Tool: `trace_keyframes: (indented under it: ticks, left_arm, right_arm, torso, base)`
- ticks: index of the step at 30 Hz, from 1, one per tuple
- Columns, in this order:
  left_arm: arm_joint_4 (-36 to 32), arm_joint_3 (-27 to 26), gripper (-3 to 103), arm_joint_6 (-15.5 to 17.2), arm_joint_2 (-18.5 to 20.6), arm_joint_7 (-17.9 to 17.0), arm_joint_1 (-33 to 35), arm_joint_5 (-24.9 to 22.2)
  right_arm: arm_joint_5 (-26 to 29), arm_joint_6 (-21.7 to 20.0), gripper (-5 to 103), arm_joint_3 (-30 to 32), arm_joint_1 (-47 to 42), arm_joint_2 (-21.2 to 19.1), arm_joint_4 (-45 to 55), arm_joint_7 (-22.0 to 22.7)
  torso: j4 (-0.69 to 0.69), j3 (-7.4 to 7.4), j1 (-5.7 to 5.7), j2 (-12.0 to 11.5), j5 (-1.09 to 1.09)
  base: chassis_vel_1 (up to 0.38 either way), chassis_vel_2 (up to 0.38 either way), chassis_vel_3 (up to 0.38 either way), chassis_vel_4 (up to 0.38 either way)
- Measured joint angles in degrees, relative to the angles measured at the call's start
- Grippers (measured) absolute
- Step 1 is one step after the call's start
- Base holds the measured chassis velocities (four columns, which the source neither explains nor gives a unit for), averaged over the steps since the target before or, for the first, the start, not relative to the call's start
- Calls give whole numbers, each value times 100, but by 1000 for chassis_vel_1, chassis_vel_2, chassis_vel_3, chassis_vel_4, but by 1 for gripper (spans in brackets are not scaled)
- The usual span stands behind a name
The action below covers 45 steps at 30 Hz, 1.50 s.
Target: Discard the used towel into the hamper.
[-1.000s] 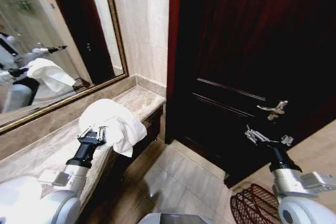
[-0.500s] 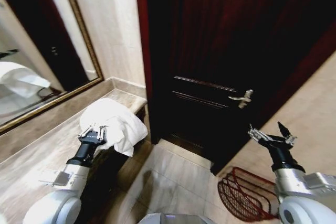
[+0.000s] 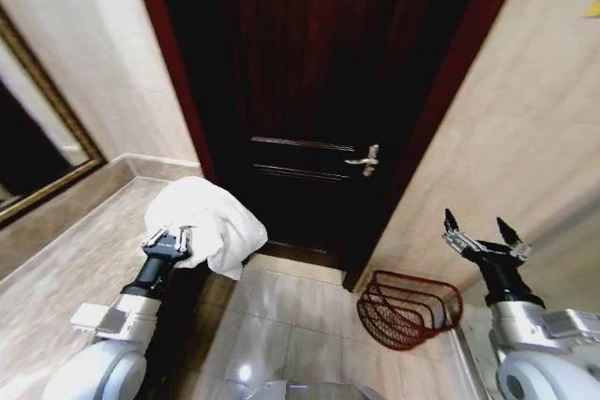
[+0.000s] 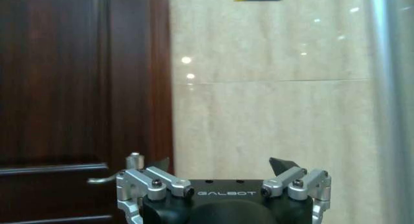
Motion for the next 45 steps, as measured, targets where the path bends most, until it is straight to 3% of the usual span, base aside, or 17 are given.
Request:
trace_keyframes:
  ticks: [45]
  left_arm:
    - [0, 17, 5, -158, -90, -5, 4, 71]
  right_arm:
    - [3, -4, 100, -41, 23, 54, 1, -5]
  torso:
    - [2, -766, -621, -1388, -1]
  base:
    - [-61, -59, -61, -60]
